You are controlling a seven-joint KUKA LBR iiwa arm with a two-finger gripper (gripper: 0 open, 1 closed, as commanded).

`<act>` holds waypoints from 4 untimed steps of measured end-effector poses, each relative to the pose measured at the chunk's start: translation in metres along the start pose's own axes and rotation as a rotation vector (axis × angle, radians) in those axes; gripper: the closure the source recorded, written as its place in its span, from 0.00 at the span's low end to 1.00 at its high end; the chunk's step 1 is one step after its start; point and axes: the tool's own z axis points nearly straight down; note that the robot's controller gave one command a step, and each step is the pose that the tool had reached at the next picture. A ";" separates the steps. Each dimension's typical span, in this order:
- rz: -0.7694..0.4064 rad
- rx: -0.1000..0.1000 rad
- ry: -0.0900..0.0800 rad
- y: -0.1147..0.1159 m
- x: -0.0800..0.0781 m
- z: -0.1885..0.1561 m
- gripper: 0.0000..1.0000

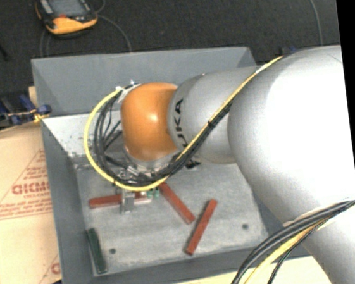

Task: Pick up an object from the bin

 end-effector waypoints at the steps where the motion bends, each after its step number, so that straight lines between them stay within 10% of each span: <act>1: 0.000 0.000 0.001 0.000 0.000 -0.003 1.00; 4: 0.001 0.002 0.006 -0.001 0.001 -0.028 1.00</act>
Offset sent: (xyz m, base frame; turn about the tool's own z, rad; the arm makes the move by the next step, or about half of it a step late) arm 0.0001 -0.0002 0.0063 0.0000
